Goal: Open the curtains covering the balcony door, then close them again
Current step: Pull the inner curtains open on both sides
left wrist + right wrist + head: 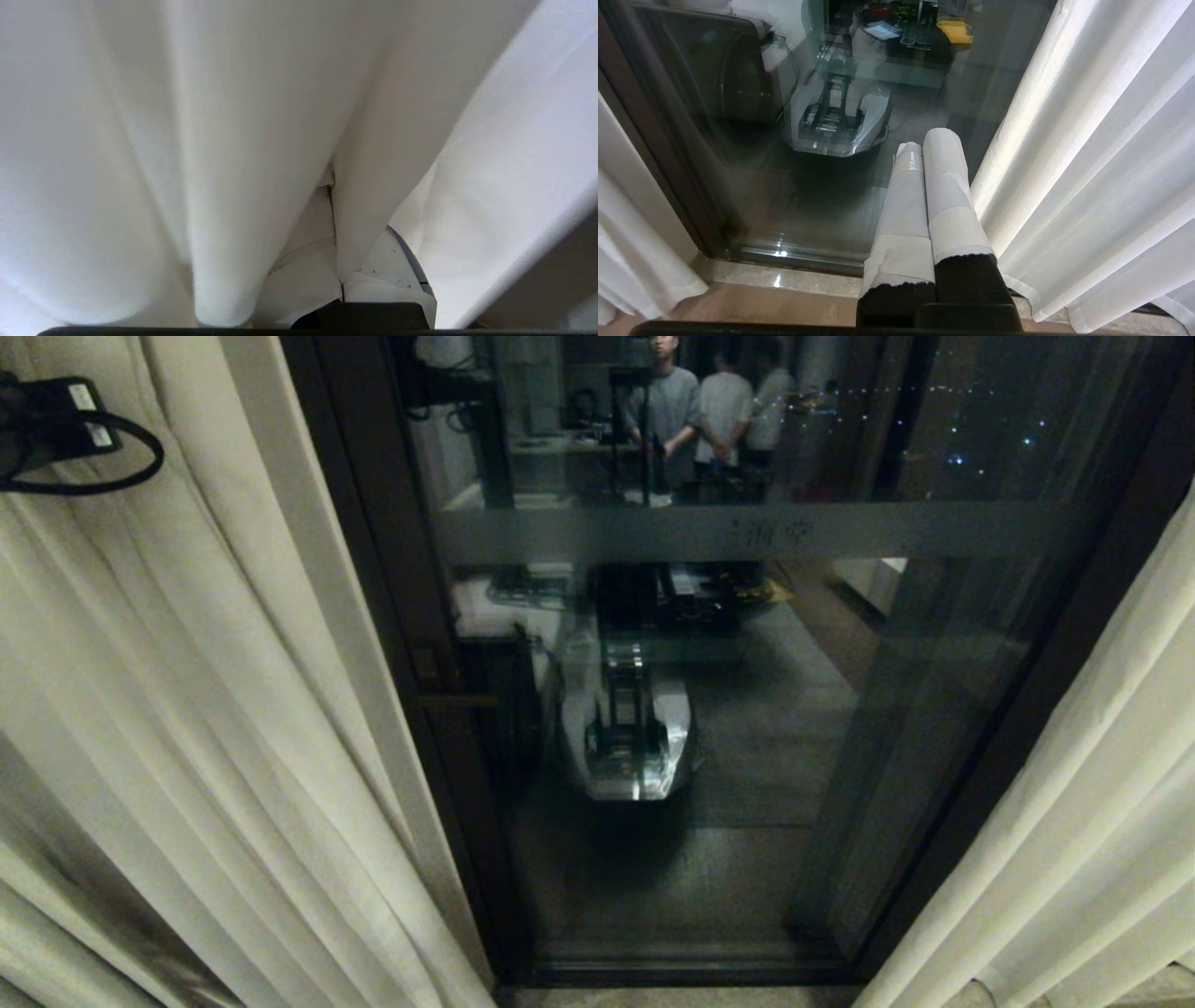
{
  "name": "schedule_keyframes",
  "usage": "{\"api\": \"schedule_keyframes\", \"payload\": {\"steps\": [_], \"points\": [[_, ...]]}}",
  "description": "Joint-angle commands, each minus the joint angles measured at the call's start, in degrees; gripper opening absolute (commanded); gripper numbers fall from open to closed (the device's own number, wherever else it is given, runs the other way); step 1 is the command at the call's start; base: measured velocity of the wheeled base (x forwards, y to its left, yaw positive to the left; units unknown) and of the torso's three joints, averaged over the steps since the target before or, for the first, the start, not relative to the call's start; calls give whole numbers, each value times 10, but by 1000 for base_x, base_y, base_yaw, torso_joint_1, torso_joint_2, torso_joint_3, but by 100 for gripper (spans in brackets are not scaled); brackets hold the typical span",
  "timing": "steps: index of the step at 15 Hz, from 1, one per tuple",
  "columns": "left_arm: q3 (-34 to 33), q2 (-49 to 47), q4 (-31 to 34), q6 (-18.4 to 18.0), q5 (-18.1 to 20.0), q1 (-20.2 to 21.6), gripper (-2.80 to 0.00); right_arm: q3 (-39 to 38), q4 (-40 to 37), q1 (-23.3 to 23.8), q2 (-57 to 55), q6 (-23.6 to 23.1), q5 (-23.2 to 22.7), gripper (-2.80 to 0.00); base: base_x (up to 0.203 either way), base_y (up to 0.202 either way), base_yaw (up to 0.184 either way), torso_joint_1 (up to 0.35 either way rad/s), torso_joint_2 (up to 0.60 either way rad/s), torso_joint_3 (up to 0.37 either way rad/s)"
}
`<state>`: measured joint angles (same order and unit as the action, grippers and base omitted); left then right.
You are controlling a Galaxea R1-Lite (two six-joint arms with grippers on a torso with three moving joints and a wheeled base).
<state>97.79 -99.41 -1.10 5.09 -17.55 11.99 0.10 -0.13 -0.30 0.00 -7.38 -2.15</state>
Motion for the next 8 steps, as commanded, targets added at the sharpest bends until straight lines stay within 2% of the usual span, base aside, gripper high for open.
{"api": "schedule_keyframes", "payload": {"steps": [1, 5, 8], "points": [[0, -8, 0, 11, -1, 25, -280, 0, 0, 0, -1, -1, -1, -280, 0, 0, 0, 0, 0, 0], [1, -18, 0, 21, -1, 56, -280, 0, 0, 0, -1, -1, -1, -280, 0, 0, 0, 0, 0, 0], [22, -39, 1, 49, -1, 75, -280, 0, 0, 0, -1, -1, -1, -280, 0, 0, 0, 0, 0, 0]]}}
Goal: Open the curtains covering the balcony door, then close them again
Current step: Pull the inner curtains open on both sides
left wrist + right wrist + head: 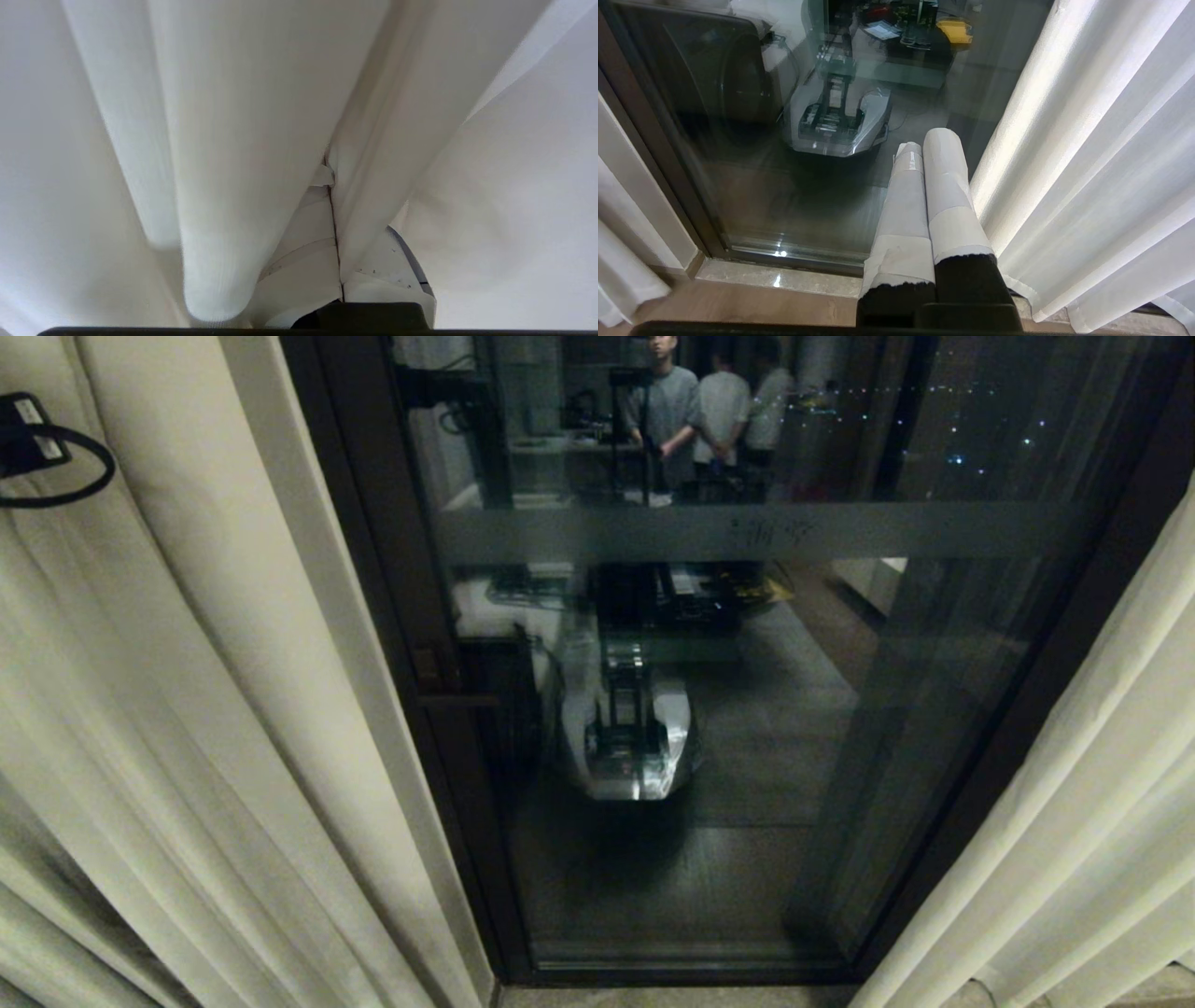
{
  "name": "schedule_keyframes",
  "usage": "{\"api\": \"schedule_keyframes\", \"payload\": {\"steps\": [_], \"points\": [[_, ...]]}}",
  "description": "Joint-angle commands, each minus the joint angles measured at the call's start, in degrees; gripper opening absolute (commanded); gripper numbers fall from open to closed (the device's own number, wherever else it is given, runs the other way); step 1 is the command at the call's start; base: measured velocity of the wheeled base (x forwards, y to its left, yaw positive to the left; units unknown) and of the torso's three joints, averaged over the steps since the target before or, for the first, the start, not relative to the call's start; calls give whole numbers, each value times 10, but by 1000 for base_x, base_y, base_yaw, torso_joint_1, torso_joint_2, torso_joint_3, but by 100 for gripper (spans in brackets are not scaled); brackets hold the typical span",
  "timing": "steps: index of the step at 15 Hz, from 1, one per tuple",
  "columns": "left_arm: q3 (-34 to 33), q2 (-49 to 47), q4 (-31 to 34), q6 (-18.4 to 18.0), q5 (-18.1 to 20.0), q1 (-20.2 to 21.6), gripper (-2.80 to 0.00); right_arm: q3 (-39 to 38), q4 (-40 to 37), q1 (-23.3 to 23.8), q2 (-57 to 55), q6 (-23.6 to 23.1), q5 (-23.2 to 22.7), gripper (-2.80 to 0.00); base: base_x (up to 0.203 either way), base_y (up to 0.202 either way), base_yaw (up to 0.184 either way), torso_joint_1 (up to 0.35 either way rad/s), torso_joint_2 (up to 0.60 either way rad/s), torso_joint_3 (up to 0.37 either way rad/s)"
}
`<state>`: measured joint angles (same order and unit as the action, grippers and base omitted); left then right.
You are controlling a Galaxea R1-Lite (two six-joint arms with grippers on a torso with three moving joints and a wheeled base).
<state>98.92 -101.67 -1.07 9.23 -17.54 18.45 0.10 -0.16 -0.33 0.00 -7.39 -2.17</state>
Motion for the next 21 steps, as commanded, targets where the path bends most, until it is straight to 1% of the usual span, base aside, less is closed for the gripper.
{"api": "schedule_keyframes", "payload": {"steps": [1, 4, 8, 10, 12, 15, 18, 21], "points": [[18, -27, 1, 11, -1, 20, -280, 0, 0, 0, -1, -1, 0, -280, 0, 0, 0, 0, 0, 0], [29, -50, 0, 13, -1, 48, -280, 0, 0, 0, -1, -1, 0, -280, 0, 0, 0, 0, 0, 0], [55, -88, 1, 39, -1, 88, -280, 0, 1, 0, -1, -1, 0, -280, 0, 0, 0, 0, 0, 0], [76, -107, 16, 42, -1, 103, -280, 0, 0, 0, -1, -1, 0, -280, 0, 0, 0, 0, 0, 0], [100, -127, 30, 54, -1, 115, -280, 0, 1, 0, -1, -1, 0, -280, 0, 0, 0, 0, 0, 0], [113, -145, 34, 61, -1, 123, -280, 0, 0, 0, -1, -1, 0, -280, 0, 0, 0, 0, 0, 0], [113, -145, 35, 62, -1, 122, -280, 0, 0, 0, -1, -1, 0, -280, 0, 0, 0, 0, 0, 0], [112, -134, 51, 60, 0, 116, -280, 0, 0, 0, -1, -1, 0, -280, 0, 0, 0, 0, 0, 0]]}}
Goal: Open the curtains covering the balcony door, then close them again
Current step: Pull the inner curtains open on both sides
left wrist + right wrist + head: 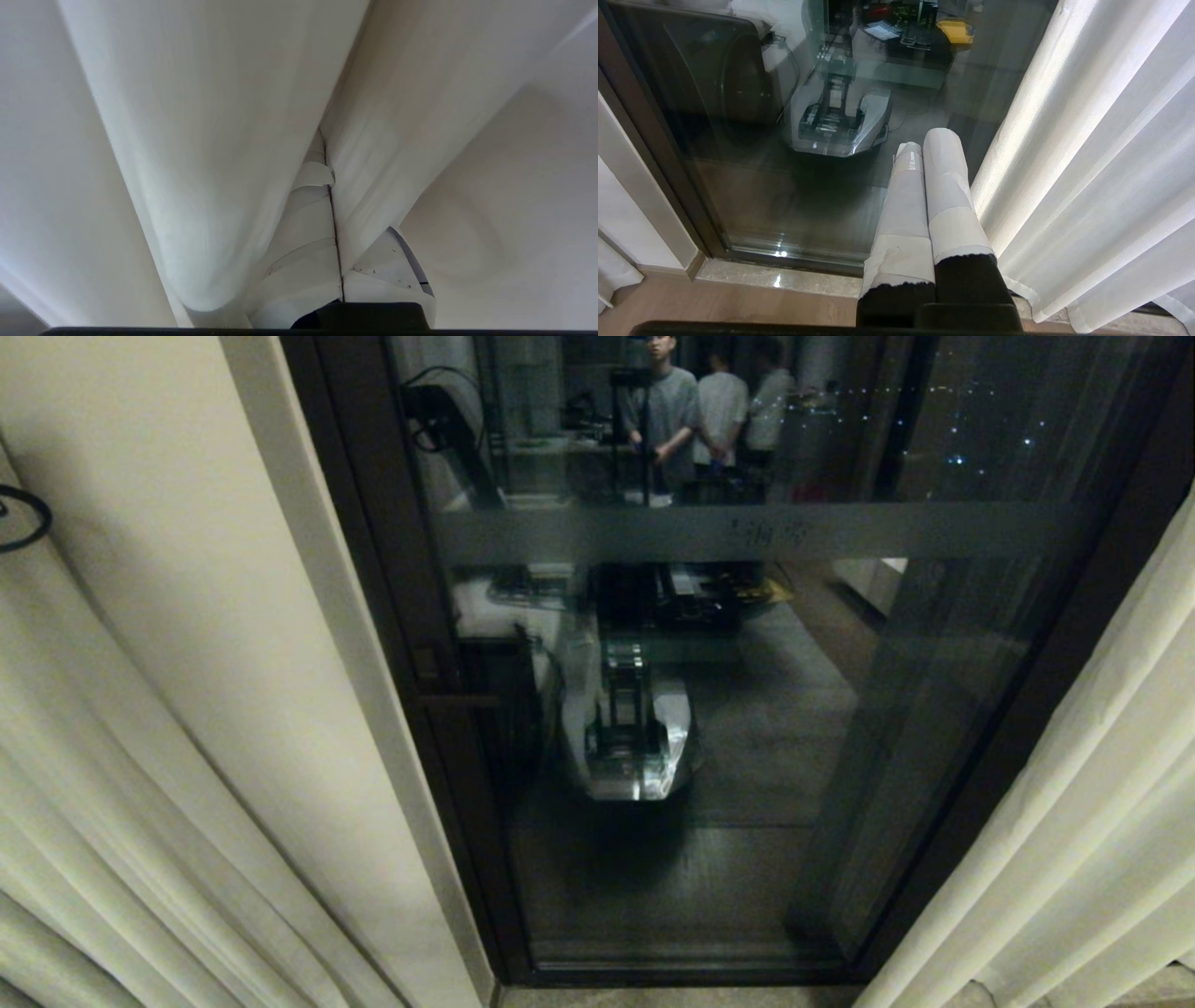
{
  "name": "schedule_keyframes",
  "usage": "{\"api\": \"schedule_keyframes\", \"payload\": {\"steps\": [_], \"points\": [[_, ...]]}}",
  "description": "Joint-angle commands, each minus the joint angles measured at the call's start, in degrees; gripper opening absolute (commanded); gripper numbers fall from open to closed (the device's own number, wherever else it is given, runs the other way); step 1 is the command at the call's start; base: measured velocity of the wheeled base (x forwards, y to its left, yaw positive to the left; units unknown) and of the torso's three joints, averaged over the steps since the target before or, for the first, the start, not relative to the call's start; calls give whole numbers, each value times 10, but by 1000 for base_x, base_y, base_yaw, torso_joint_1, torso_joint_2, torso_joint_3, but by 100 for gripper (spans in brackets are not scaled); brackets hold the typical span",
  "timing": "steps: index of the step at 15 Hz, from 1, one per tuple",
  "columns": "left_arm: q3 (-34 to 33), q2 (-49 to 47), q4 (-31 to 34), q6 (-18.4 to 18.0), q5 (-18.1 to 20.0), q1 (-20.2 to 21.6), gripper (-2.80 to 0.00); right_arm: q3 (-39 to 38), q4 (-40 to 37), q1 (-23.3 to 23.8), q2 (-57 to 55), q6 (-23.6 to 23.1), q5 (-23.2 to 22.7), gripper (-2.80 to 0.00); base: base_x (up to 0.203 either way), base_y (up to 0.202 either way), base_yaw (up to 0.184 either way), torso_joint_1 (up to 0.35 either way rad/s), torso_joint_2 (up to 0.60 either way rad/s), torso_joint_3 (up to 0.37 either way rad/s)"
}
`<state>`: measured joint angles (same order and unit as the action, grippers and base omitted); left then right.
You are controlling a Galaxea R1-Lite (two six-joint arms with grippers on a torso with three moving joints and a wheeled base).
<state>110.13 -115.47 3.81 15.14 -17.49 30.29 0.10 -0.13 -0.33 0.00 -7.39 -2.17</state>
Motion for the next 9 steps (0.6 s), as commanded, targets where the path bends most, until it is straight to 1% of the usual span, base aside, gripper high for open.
{"api": "schedule_keyframes", "payload": {"steps": [1, 6, 9], "points": [[-2, 12, 7, 1, -1, -6, -280, 0, 0, 0, -1, -1, 0, -280, 0, 0, 0, 0, 0, 0], [-4, 46, 45, -2, -1, -19, -280, 0, 0, 0, -1, -1, 0, -280, 0, 0, 0, 0, 0, 0], [-4, 58, 52, -2, 5, -23, -280, 0, 0, 0, -1, -1, 0, -280, 0, 0, 0, 0, 0, 0]]}}
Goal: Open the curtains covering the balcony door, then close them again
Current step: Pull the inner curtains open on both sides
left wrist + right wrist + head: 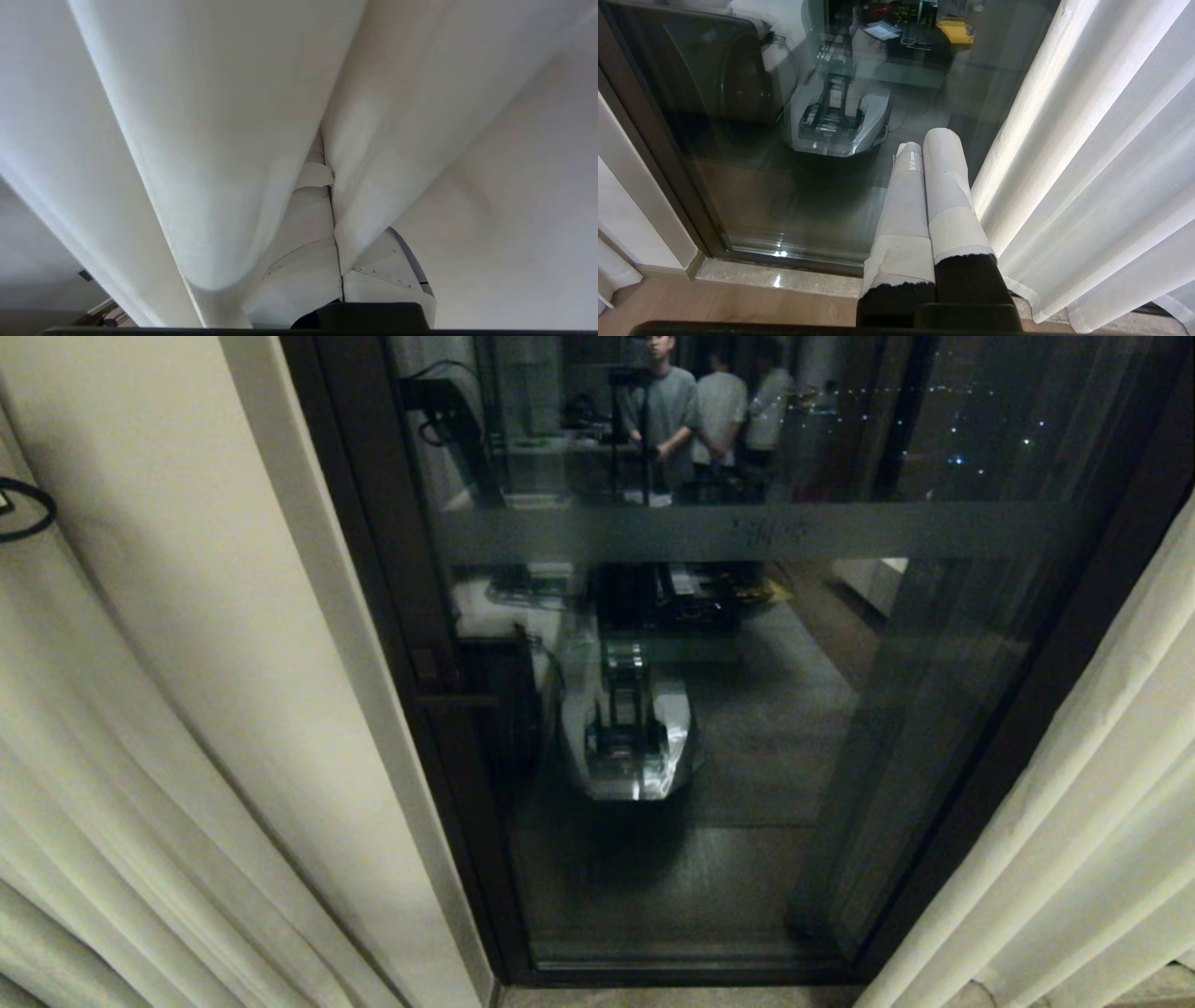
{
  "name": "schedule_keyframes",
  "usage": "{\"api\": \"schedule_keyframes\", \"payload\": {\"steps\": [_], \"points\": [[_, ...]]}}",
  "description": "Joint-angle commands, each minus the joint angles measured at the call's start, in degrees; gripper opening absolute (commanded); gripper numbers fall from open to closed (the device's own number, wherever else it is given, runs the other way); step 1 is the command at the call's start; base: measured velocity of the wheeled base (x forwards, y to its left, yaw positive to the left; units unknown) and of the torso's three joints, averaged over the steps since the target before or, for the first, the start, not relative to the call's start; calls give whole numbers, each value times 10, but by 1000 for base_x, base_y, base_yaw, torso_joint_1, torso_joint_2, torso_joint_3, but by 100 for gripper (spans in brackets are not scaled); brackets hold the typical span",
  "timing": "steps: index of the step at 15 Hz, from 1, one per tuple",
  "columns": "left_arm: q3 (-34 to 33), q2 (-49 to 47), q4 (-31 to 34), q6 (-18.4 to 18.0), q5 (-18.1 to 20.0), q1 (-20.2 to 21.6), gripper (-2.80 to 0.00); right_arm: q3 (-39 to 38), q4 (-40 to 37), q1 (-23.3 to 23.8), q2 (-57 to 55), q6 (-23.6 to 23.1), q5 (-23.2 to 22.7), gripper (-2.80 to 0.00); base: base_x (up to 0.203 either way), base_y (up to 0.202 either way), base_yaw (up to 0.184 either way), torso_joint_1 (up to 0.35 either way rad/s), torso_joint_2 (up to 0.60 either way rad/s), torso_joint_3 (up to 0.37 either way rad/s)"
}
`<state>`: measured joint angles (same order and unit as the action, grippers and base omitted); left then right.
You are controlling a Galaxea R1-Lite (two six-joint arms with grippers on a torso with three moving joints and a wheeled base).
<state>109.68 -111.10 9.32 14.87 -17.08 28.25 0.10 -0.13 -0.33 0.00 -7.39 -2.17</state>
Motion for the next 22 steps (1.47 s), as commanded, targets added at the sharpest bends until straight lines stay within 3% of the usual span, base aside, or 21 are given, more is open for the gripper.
{"api": "schedule_keyframes", "payload": {"steps": [1, 5, 6, 15, 22], "points": [[-1, 18, -4, 1, 4, -3, -280, 0, 0, 0, -1, -1, 0, -280, 0, 0, 0, 0, 0, 0], [-9, 30, -3, 1, 6, -3, -280, 0, 0, 0, -1, -1, 0, -280, 0, 0, 0, 0, 0, 0], [-14, 36, -3, 1, 6, -3, 0, 0, 0, 0, -1, -1, 0, -280, 0, 0, 0, 0, 0, 0], [-94, 108, -3, 2, 5, -7, 0, 0, 0, 0, -1, -1, 0, -280, 0, 0, 0, 0, 0, 0], [-246, 243, -4, 4, 4, -30, 0, 0, 0, 0, -1, -1, 0, -280, 0, 0, 0, 0, 0, 0]]}}
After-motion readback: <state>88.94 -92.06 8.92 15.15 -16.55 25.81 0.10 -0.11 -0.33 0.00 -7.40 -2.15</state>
